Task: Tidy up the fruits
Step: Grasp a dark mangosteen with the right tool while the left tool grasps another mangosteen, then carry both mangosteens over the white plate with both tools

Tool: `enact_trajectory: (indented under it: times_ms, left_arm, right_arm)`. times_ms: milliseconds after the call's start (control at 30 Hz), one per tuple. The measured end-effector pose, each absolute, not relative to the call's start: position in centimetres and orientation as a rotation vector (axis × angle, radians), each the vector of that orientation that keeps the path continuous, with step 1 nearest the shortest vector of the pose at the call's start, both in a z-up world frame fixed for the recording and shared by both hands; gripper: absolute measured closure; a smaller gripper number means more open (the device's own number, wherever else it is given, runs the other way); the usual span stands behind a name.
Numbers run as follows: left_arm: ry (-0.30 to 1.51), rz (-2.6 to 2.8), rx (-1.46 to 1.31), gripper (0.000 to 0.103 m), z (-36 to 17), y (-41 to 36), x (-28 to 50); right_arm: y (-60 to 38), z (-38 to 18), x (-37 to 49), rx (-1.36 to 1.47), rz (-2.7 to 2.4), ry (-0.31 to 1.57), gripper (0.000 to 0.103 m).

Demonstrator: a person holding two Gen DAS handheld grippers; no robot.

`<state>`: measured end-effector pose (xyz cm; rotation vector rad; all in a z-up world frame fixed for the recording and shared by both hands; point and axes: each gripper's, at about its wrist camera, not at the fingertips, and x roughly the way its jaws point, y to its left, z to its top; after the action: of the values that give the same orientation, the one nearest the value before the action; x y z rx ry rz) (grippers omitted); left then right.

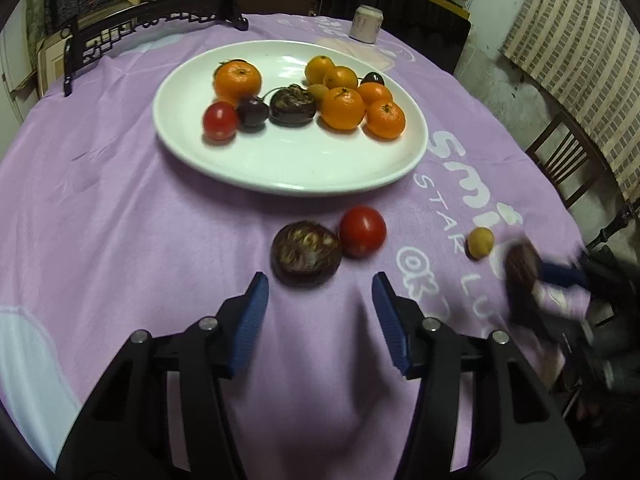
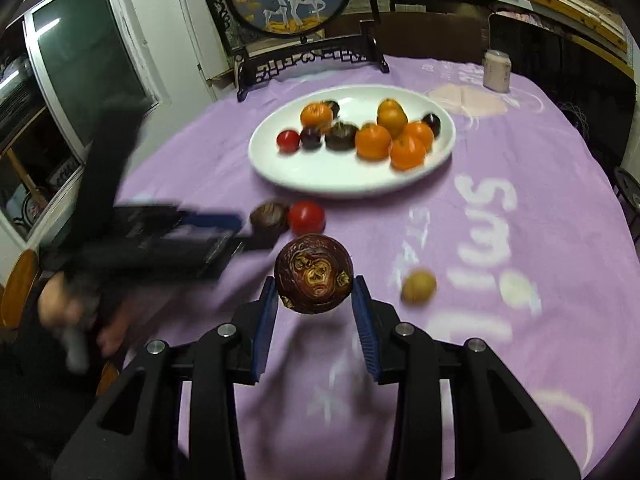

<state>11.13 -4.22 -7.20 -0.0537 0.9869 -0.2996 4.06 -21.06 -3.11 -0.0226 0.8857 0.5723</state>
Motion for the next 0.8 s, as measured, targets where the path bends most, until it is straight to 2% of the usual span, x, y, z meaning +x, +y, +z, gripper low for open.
enact_trajectory:
  times_ms: [233, 267, 333, 567, 700, 767, 800]
  left_arm:
    - [0.977, -0.261, 0.024, 0.049, -8.0, -6.0, 12.9]
    - [0.970, -0.256, 0.039, 0.051, -8.0, -6.2, 12.8]
    - [0.963, -0.247, 0.049, 0.061, -7.9, -6.2, 12.7]
    - [0.957, -0.288, 0.008, 0.062, -7.8, -5.5, 11.7]
    - [0.961, -0.326, -0.021, 0.062, -7.8, -5.2, 10.2]
    - [0.961, -0.337, -0.035, 0.062, -7.8, -5.0, 9.2]
    - [0.963, -0.341, -0.042, 0.062, -7.8, -4.9, 9.0]
  right_arm:
    - [-22.5, -6.9, 2.8, 0.007, 0.530, 0.994, 0.065]
    - [-22.6, -7.1, 2.9, 0.014, 0.530, 0.991, 0.065]
    - [-22.3, -7.1, 3.0, 0.009, 0.528, 0.980, 0.064]
    - [-21.4, -7.2, 4.4, 0.000, 0.503, 0.958, 0.063]
    - [-20.6, -7.2, 5.2, -0.033, 0.496, 0.949, 0.058]
    - [-20.1, -7.3, 5.3, -0.069, 0.486, 0.942, 0.058]
    - [-19.9, -7.3, 5.2, -0.086, 0.478, 0.940, 0.062]
